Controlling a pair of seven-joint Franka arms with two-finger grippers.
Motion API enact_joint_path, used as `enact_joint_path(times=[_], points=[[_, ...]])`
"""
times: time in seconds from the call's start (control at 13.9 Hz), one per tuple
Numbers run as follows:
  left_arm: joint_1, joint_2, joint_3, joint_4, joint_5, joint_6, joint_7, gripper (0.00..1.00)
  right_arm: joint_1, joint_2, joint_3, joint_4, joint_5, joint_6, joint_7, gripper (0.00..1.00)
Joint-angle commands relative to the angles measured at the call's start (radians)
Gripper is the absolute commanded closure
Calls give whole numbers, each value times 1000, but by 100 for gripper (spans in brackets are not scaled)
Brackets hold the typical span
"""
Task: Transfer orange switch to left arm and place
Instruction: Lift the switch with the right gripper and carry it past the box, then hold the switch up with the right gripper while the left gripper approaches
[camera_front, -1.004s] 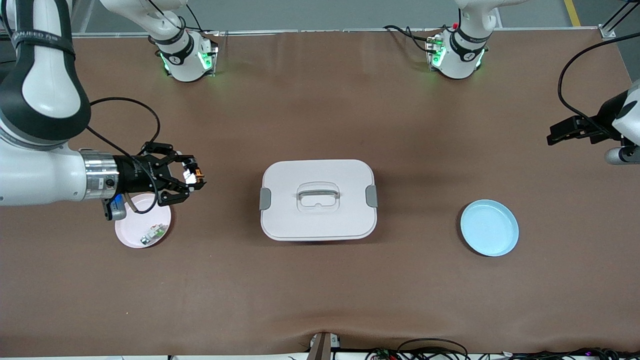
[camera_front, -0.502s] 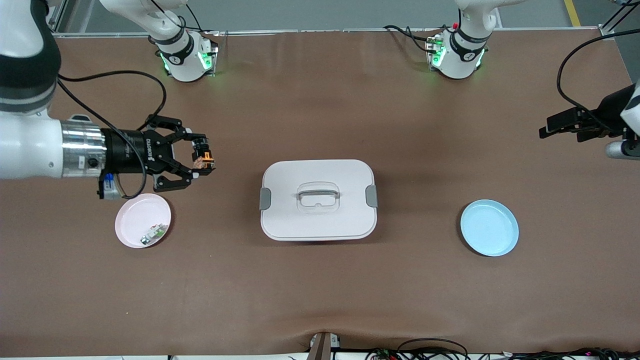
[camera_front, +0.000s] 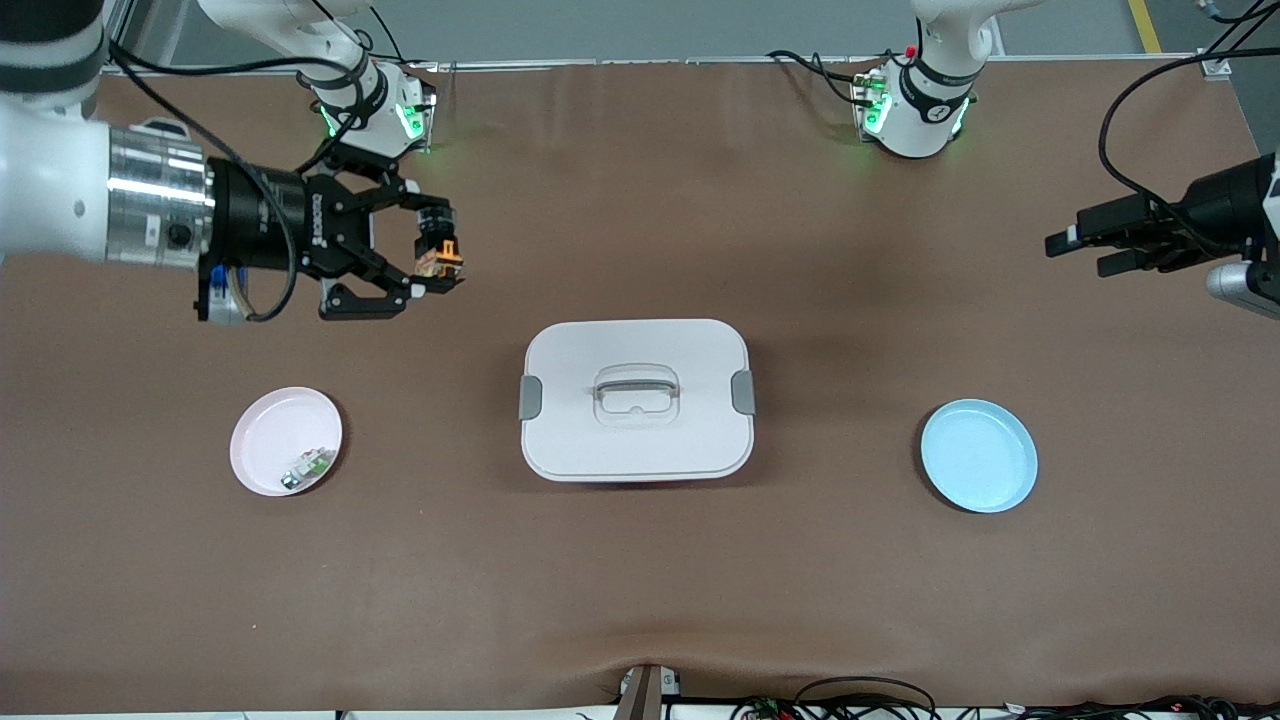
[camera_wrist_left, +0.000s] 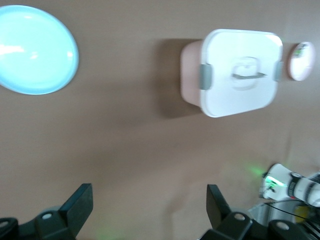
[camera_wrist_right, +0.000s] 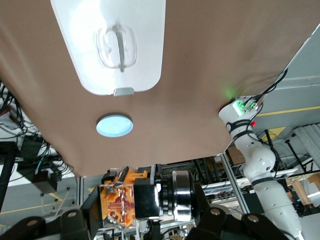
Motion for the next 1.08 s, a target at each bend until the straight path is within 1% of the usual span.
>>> enact_joint_path(times=[0.0, 0.14, 0.22, 0.36, 0.57, 0.72, 0.86, 1.0], points=[[4, -143, 2, -174, -115, 60, 52, 0, 43, 3, -5, 29, 17, 90, 79, 100], [-4, -163, -12, -202, -184, 61, 52, 0, 51, -11, -5, 31, 27, 119, 96, 100], [-4, -175, -30, -214, -226, 61, 50, 0, 53, -12, -7, 35, 44, 132, 102, 100], [-4, -197, -62, -231, -298, 61, 35, 0, 53, -14, -7, 43, 49, 135, 105, 100], [-4, -201, -139, -230, -408, 92, 27, 0, 50, -31, -7, 45, 53, 135, 116, 100], [-4, -206, -209, -227, -476, 153, -47, 0, 50, -38, -7, 45, 53, 130, 119, 100], [-4, -207, -286, -195, -522, 213, -155, 0, 51, -38, -7, 45, 53, 130, 119, 100], [-7, -192, -343, -117, -517, 224, -274, 0, 51, -38, -7, 45, 53, 130, 117, 100]])
